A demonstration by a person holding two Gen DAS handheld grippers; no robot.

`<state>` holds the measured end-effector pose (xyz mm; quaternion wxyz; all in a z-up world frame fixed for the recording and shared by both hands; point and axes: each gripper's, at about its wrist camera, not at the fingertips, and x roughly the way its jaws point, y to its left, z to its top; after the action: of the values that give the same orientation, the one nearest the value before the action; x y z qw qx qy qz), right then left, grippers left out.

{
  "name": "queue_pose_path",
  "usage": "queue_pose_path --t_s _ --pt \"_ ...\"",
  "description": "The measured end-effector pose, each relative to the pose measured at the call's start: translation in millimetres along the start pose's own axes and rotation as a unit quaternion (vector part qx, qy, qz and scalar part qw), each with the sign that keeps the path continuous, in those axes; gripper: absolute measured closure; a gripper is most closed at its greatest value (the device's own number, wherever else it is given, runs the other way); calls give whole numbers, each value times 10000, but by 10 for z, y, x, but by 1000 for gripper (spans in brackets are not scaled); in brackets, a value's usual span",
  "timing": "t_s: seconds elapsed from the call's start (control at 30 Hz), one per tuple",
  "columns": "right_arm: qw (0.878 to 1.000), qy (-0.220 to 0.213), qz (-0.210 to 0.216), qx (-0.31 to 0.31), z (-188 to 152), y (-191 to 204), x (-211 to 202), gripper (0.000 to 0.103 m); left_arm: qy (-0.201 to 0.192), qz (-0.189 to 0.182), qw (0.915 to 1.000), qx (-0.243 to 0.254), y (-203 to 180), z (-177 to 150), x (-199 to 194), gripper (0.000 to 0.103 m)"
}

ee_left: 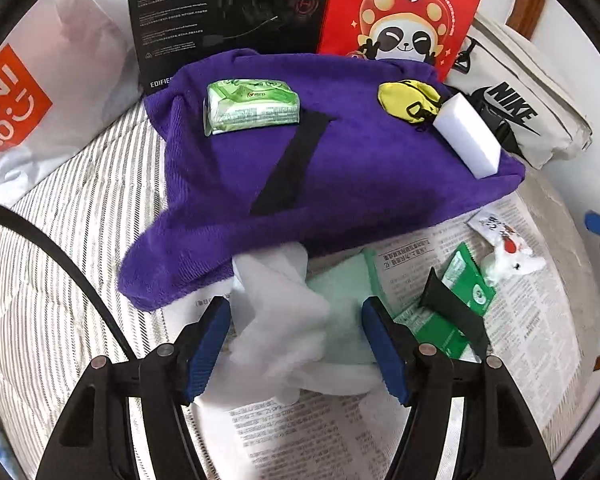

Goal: Organize soft objects
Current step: 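Grasp the white glove with left tool while right tool nears tomato packet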

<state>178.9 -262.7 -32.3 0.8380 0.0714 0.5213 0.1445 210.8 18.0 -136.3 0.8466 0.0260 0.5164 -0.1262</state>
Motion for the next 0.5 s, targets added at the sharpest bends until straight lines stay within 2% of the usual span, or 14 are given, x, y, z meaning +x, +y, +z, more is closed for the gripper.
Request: queue_pose_path --t_s 0.07,0.1,0.13,0.2,0.5 --pt "10000 4 20 6 -88 5 -37 16 -191 -47 9998 -32 -10 -39 -23 50" --pt "10000 10 20 1 -130 6 -53 16 -201 -231 9995 -86 -6 -70 -18 67" --pt "10000 16 9 -16 -169 0 -61 16 -198 -296 9992 -155 1 -94 -11 74" --pt "10000 -6 -45 -34 -239 -13 -82 16 -354 -274 9989 -169 -3 -150 -52 81" --pt "9999 2 -101 105 -481 -110 -33 16 -891 -194 9944 -527 85 -330 -129 82"
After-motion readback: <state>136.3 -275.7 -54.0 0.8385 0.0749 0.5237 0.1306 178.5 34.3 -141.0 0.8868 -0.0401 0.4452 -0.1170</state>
